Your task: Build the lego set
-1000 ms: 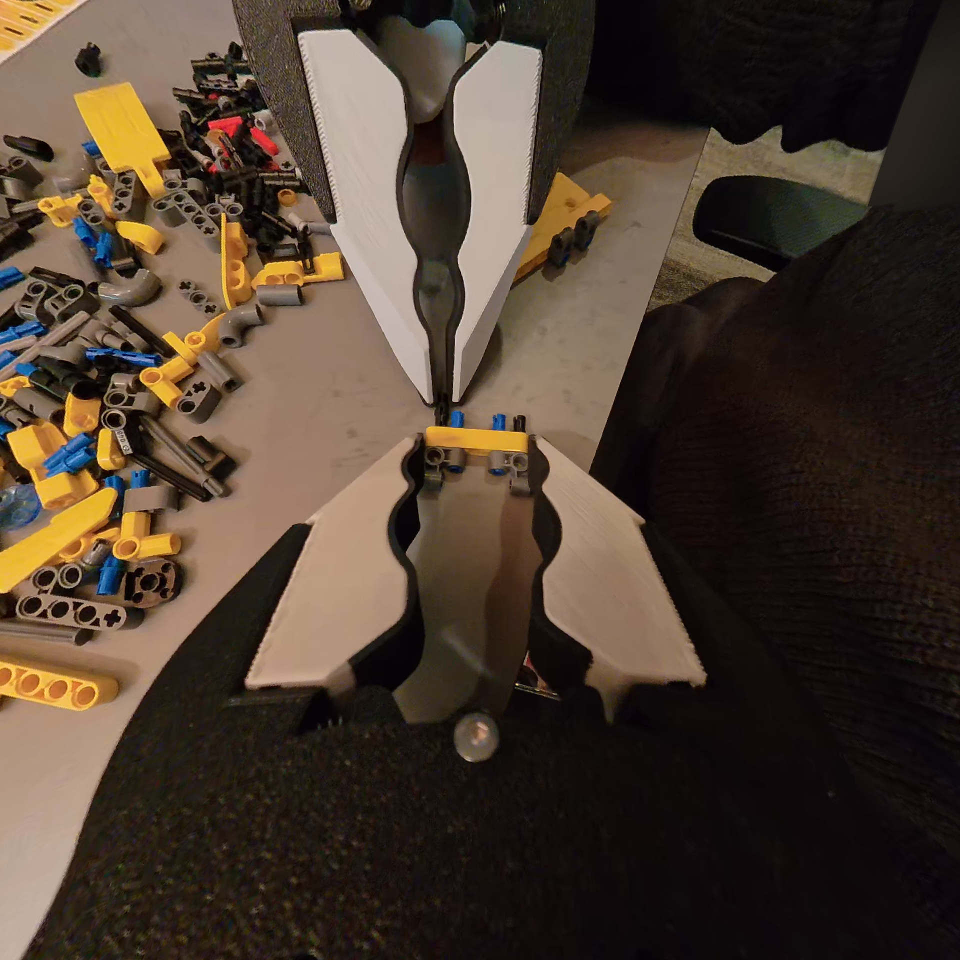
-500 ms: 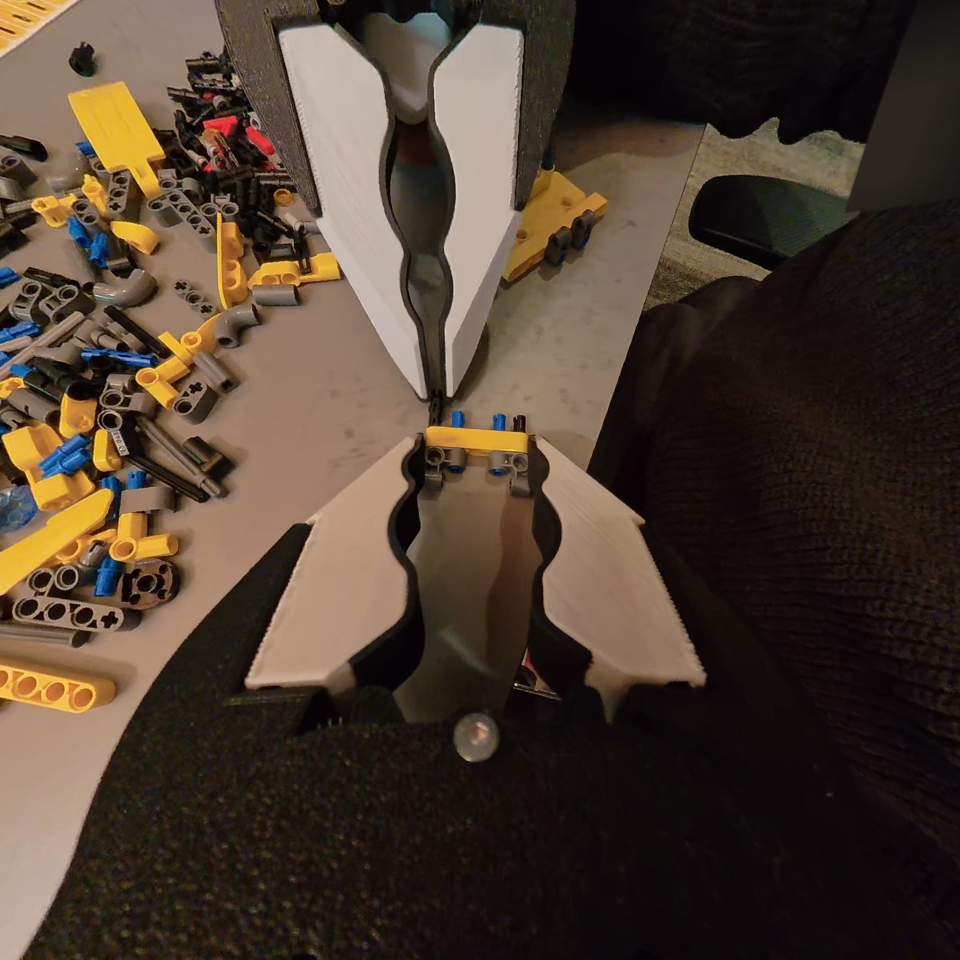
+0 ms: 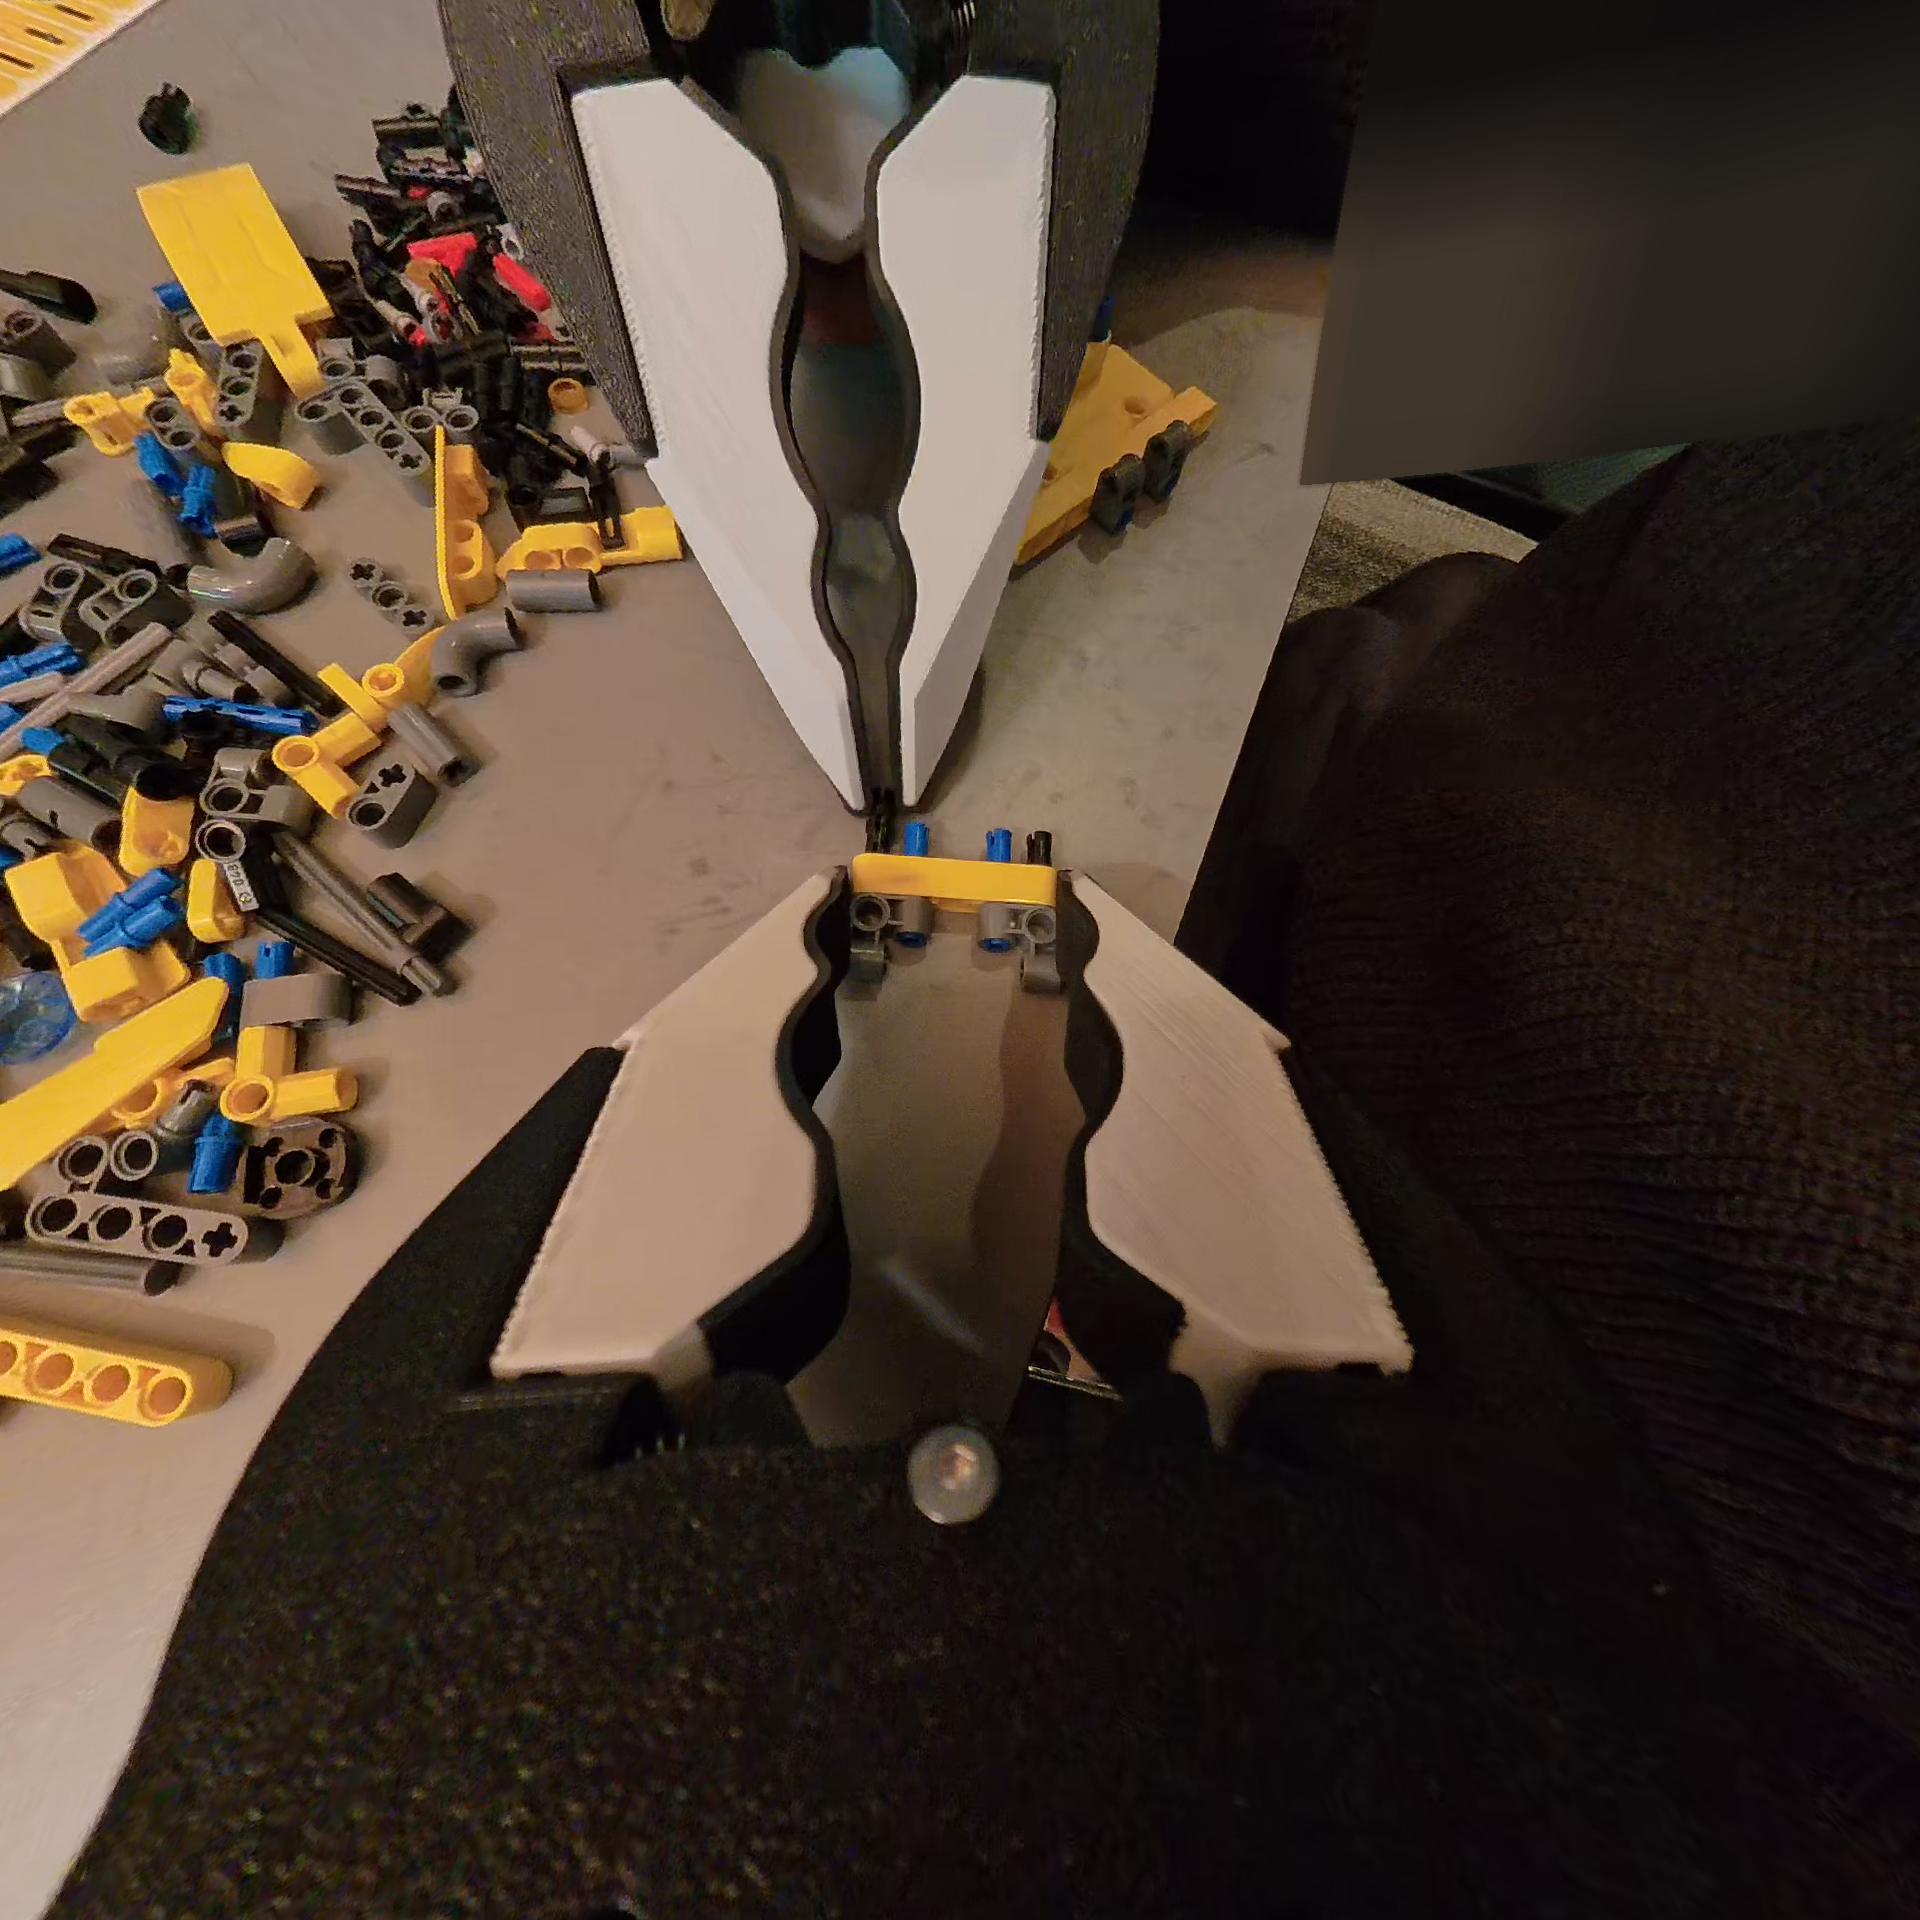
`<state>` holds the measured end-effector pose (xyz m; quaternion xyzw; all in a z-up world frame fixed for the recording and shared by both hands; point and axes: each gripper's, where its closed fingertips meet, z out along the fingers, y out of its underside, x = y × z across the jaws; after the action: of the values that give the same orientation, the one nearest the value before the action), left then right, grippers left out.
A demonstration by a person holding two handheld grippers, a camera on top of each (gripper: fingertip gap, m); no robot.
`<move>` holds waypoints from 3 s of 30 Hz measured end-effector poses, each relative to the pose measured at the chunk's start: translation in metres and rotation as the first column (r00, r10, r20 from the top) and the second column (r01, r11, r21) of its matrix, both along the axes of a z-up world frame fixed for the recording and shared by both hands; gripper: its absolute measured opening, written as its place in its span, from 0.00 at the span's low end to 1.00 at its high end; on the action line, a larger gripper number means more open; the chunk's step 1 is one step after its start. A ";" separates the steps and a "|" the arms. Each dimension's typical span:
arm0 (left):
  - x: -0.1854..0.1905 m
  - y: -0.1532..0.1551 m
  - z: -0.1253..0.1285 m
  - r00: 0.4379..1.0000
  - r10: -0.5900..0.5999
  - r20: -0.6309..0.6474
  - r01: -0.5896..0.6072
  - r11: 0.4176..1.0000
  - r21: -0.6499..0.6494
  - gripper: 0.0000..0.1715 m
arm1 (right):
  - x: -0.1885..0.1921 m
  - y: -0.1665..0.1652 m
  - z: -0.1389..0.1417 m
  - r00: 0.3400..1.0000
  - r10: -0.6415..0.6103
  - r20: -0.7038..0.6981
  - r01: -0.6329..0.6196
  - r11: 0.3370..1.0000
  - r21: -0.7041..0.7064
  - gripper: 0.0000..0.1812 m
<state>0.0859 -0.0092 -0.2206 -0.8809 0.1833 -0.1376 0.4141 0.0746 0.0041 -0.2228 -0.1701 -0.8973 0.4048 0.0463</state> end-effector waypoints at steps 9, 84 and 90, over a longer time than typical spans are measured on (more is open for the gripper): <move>-0.001 0.001 0.000 1.000 0.008 -0.003 -0.008 1.000 0.003 0.22 | -0.002 0.000 0.000 0.990 -0.064 0.128 0.070 0.997 -0.038 0.02; 0.217 -0.016 -0.084 0.985 -0.170 0.011 0.170 0.984 -0.048 0.14 | -0.016 -0.011 -0.001 0.982 -0.151 -0.111 0.157 0.986 0.053 0.00; 0.234 -0.009 -0.114 0.965 -0.251 -0.080 0.246 0.967 -0.067 0.12 | -0.016 -0.011 -0.001 0.983 -0.159 -0.092 0.163 0.986 0.031 0.00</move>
<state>0.3203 -0.0183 -0.3349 -0.8674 0.3064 -0.1549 0.3602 0.0589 -0.0067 -0.2235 -0.2229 -0.8851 0.3898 0.1222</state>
